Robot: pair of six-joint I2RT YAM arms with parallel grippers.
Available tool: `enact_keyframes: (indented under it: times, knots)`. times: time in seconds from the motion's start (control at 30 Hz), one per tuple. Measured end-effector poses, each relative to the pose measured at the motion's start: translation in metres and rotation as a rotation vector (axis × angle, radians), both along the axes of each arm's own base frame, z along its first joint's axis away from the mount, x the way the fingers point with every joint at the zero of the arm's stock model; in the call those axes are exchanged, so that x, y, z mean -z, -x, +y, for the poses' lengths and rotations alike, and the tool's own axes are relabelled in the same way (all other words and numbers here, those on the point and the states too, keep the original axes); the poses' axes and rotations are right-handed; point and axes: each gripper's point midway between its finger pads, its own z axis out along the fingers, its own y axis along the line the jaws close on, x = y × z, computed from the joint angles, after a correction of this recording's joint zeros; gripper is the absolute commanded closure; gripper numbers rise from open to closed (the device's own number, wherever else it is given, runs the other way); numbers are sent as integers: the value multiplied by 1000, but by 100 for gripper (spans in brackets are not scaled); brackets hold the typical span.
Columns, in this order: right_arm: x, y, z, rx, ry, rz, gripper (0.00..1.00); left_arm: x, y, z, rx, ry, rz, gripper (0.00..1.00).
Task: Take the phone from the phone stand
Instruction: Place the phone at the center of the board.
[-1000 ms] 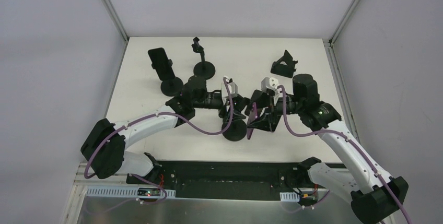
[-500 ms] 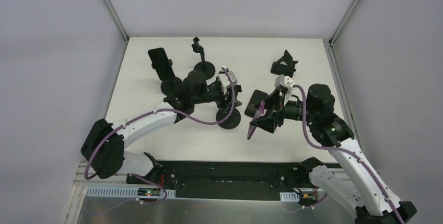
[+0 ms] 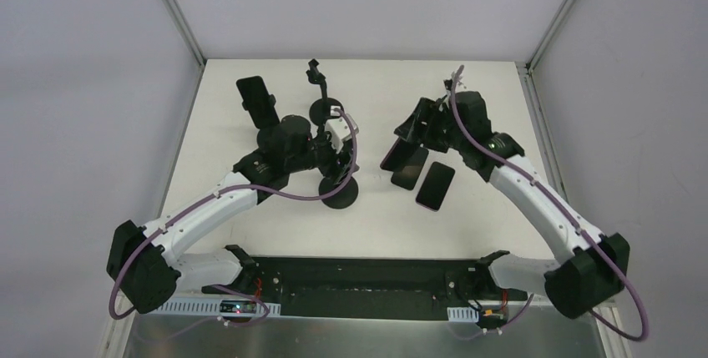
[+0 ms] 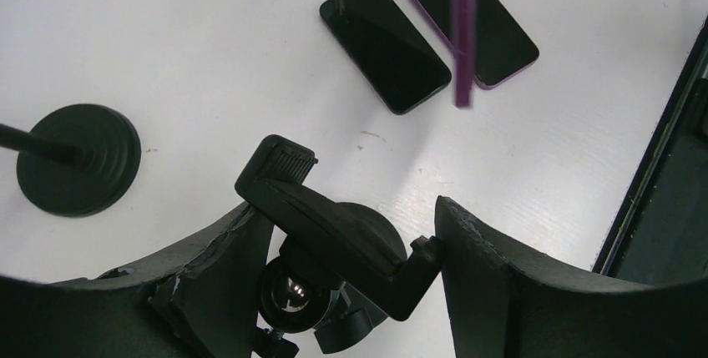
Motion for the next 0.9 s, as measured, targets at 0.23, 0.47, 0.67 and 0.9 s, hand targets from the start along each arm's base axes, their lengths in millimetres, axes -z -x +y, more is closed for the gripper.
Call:
enact_keyframes:
  times: [0.23,0.47,0.67,0.9]
  knots:
    - [16,-64,12,220,48,203,100,1,12,20,-44,-12,-13,100]
    - [73,-103,32,292,161,388,100,1,20,34,-72,-7,-34,100]
    - [113,-98,30,295,257,516,100,1,20,38,-89,-8,-38,100]
    - [137,-103,32,280,317,572,100,2,20,38,-90,-8,-37,100]
